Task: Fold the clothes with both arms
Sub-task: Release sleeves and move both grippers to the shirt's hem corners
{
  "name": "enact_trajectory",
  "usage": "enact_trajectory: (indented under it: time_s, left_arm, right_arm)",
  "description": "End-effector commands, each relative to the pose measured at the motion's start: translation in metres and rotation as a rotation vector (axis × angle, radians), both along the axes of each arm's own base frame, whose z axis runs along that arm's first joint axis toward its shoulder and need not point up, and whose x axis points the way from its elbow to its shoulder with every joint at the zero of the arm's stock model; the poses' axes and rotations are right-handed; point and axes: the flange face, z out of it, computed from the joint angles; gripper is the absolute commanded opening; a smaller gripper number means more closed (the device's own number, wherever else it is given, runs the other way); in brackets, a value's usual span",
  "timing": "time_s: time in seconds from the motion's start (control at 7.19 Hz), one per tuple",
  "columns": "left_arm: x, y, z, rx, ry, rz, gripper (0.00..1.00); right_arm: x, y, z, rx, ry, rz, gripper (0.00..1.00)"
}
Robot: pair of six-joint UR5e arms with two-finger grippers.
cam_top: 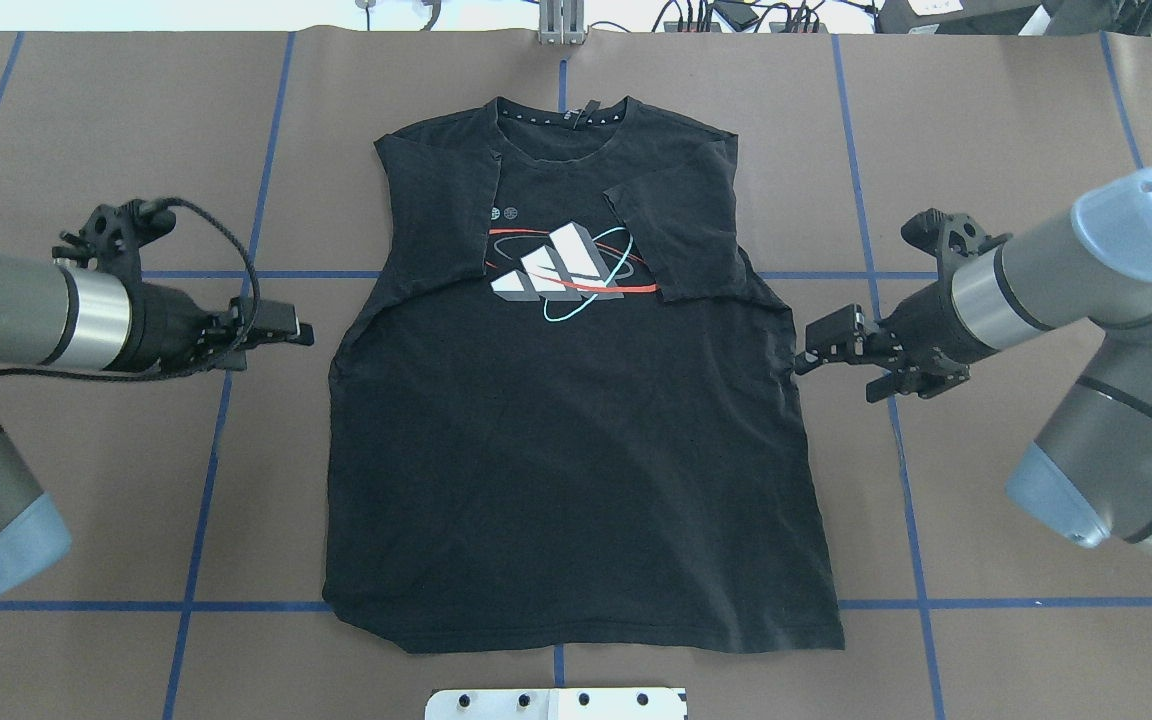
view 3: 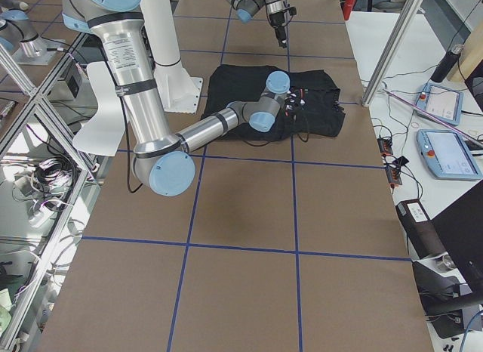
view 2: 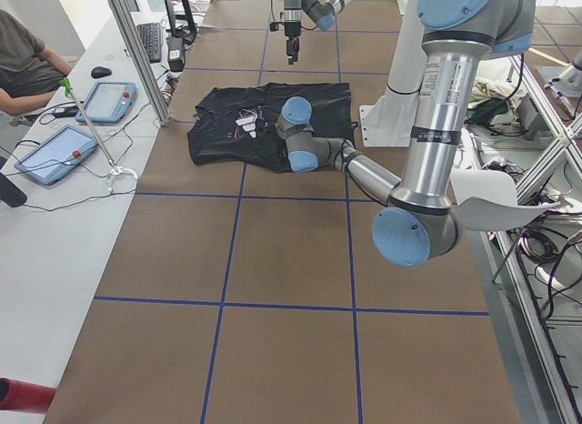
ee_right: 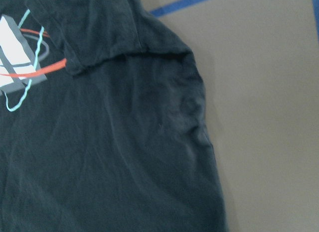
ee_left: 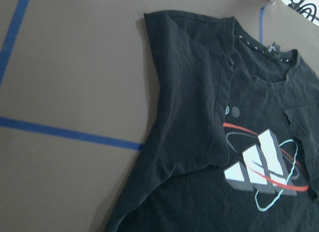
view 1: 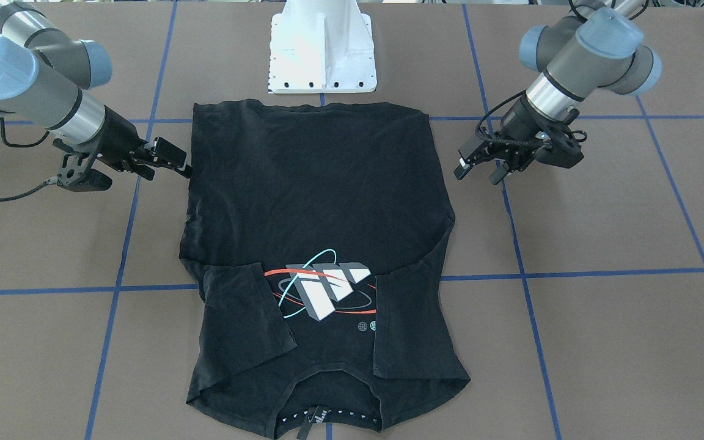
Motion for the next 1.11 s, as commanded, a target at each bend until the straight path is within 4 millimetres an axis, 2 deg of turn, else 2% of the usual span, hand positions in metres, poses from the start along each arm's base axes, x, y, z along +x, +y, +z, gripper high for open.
enact_trajectory:
  time_s: [0.0, 0.28, 0.42, 0.56, 0.97]
  left_arm:
    - [0.044, 0.08, 0.014, -0.075, -0.021, 0.051, 0.99]
    - [0.086, 0.13, 0.011, -0.141, -0.012, 0.069, 0.99]
    - [0.093, 0.139, 0.011, -0.15, -0.012, 0.079, 0.99]
    - [0.095, 0.142, 0.011, -0.155, -0.01, 0.084, 0.99]
    - [0.121, 0.16, -0.001, -0.164, 0.009, 0.113, 0.97]
  right_arm:
    - [-0.015, 0.045, 0.014, -0.015, 0.018, -0.082, 1.0]
    - [-0.026, 0.067, 0.018, -0.021, 0.023, -0.133, 1.0]
    - [-0.037, 0.076, 0.02, -0.022, 0.032, -0.153, 1.0]
    - [-0.039, 0.079, 0.02, -0.019, 0.032, -0.157, 1.0]
    - [-0.04, 0.081, 0.02, -0.021, 0.029, -0.167, 1.0]
